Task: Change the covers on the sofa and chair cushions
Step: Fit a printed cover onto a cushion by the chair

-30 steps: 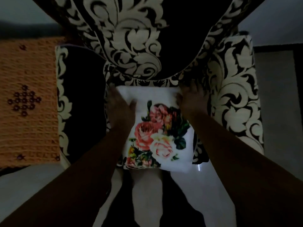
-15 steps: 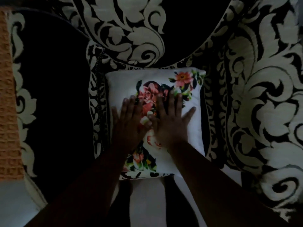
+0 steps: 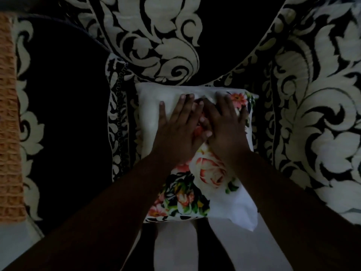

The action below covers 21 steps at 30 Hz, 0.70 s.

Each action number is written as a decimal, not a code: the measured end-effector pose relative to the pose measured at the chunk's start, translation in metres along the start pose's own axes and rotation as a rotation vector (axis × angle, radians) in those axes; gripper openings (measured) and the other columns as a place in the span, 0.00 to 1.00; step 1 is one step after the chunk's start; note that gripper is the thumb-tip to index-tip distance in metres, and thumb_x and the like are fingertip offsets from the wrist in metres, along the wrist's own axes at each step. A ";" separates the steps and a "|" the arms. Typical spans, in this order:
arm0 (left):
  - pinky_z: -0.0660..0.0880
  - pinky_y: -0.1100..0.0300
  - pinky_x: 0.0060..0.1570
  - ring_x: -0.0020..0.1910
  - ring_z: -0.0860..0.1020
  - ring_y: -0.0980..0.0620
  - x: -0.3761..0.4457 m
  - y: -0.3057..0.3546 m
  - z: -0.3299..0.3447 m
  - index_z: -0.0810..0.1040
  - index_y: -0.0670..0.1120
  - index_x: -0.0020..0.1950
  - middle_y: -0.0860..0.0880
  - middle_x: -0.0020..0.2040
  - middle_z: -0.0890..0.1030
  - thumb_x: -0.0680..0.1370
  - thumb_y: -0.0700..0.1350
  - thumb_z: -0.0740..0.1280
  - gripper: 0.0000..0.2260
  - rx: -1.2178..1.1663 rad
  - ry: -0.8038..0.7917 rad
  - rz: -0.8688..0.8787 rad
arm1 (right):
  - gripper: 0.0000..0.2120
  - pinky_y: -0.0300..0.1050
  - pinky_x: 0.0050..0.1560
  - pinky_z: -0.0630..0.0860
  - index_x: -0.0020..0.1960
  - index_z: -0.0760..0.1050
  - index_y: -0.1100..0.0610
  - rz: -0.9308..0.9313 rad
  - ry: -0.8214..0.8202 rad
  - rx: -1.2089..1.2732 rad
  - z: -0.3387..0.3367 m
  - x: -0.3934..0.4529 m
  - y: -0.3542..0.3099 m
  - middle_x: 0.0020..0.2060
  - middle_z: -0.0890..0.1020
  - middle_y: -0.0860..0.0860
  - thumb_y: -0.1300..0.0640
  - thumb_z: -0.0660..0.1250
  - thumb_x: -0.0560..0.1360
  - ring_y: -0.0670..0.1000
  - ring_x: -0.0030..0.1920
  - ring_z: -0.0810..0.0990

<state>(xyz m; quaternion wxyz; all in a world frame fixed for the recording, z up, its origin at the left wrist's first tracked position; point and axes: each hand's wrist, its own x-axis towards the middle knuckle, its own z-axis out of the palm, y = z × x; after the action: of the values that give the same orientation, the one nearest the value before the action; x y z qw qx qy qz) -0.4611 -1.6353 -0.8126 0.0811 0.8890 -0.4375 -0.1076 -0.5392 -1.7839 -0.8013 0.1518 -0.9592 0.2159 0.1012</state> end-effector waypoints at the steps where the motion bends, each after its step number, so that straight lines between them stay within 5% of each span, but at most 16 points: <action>1: 0.45 0.32 0.76 0.83 0.48 0.46 0.005 -0.006 0.006 0.54 0.48 0.83 0.45 0.83 0.53 0.81 0.70 0.44 0.38 0.021 -0.032 0.000 | 0.29 0.74 0.74 0.43 0.81 0.54 0.43 -0.046 -0.066 -0.028 0.003 0.007 0.002 0.82 0.53 0.52 0.36 0.44 0.82 0.56 0.82 0.46; 6: 0.42 0.39 0.79 0.83 0.42 0.48 0.008 -0.043 0.035 0.47 0.51 0.84 0.47 0.84 0.45 0.75 0.77 0.43 0.44 -0.059 -0.116 -0.160 | 0.37 0.74 0.74 0.43 0.80 0.46 0.35 0.086 -0.135 -0.002 0.017 0.029 0.023 0.82 0.47 0.47 0.24 0.45 0.75 0.52 0.82 0.42; 12: 0.40 0.38 0.78 0.82 0.39 0.49 0.024 -0.047 0.015 0.45 0.53 0.84 0.48 0.84 0.42 0.72 0.79 0.37 0.47 -0.184 -0.222 -0.344 | 0.42 0.71 0.76 0.47 0.82 0.46 0.42 0.305 -0.205 0.093 -0.009 0.043 0.035 0.82 0.45 0.52 0.23 0.45 0.74 0.54 0.81 0.41; 14: 0.39 0.35 0.77 0.82 0.39 0.47 0.026 -0.041 -0.001 0.43 0.50 0.84 0.46 0.84 0.42 0.76 0.74 0.35 0.43 -0.131 -0.215 -0.413 | 0.37 0.69 0.76 0.45 0.82 0.48 0.46 0.252 -0.070 0.046 -0.019 0.031 0.021 0.82 0.46 0.55 0.28 0.45 0.80 0.56 0.82 0.42; 18: 0.45 0.35 0.78 0.83 0.43 0.44 -0.021 0.003 -0.019 0.47 0.46 0.84 0.43 0.84 0.45 0.83 0.56 0.45 0.30 -0.112 0.049 -0.234 | 0.28 0.70 0.77 0.45 0.82 0.46 0.44 0.061 0.013 0.031 -0.012 -0.042 -0.013 0.82 0.45 0.53 0.41 0.47 0.85 0.56 0.81 0.40; 21: 0.48 0.33 0.77 0.83 0.46 0.42 -0.071 0.038 0.000 0.52 0.45 0.84 0.41 0.83 0.48 0.82 0.54 0.54 0.31 -0.162 0.049 -0.207 | 0.29 0.73 0.75 0.42 0.82 0.45 0.43 0.129 0.022 0.018 0.004 -0.077 -0.010 0.82 0.41 0.51 0.39 0.49 0.84 0.55 0.81 0.36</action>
<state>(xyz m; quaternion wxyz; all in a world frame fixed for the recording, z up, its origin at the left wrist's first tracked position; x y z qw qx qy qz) -0.5319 -1.6016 -0.7954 0.1517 0.9223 -0.3314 -0.1285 -0.6034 -1.7446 -0.7830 0.1513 -0.9429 0.2800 0.0985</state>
